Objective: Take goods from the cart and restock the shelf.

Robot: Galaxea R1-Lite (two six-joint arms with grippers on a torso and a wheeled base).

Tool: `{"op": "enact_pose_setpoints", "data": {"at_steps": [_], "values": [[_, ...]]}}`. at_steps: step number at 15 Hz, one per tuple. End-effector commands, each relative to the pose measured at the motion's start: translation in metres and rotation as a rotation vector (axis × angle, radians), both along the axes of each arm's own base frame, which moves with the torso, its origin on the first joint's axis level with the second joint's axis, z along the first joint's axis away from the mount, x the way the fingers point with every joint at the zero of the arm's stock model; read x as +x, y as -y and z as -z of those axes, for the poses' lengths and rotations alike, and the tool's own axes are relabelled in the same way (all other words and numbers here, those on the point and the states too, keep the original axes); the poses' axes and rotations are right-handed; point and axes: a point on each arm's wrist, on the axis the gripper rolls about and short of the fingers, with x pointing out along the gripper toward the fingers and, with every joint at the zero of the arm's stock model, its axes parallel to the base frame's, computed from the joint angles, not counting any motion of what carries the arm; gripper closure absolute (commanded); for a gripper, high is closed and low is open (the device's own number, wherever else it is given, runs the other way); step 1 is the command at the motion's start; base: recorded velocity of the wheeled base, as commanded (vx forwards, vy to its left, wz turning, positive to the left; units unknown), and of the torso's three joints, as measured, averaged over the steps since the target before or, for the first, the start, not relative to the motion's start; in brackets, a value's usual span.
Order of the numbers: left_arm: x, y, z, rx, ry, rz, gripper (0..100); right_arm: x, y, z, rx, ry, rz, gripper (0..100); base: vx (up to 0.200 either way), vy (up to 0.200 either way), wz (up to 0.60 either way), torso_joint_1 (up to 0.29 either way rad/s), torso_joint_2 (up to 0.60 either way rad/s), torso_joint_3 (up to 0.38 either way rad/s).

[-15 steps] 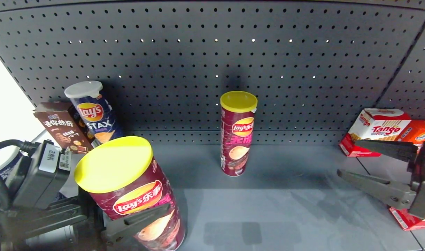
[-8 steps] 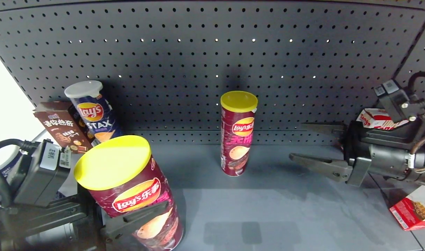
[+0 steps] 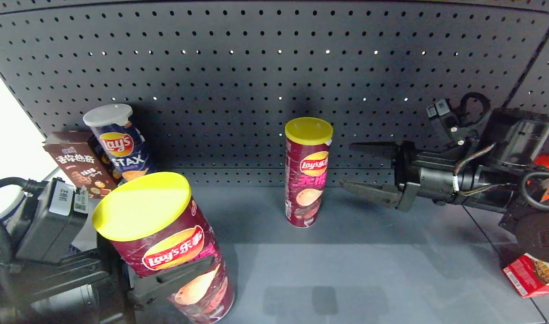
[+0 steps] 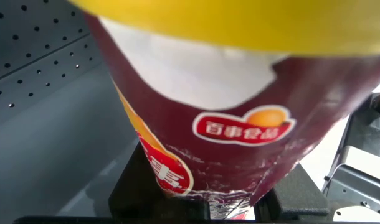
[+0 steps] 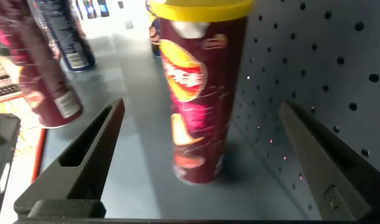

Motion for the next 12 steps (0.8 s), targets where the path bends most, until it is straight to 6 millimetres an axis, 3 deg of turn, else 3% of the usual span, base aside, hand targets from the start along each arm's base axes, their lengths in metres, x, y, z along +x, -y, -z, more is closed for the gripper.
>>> {"op": "enact_pose_setpoints", "data": {"at_steps": [1,6,12], "values": [[0.0,0.0,0.0,0.0,0.001,-0.001,100,0.018,-0.008,0.012,-0.012,-0.028,-0.015,0,0.0,0.0,0.0,0.0,0.0,0.0],[0.0,0.0,0.0,0.0,0.0,-0.001,100,0.034,-0.018,0.027,-0.025,-0.059,-0.04,0,0.0,0.0,0.0,0.0,0.0,0.0],[0.0,0.0,0.0,0.0,0.0,-0.001,100,0.039,-0.036,0.042,-0.039,-0.09,-0.08,0,0.0,0.0,0.0,0.0,0.0,0.0]]}}
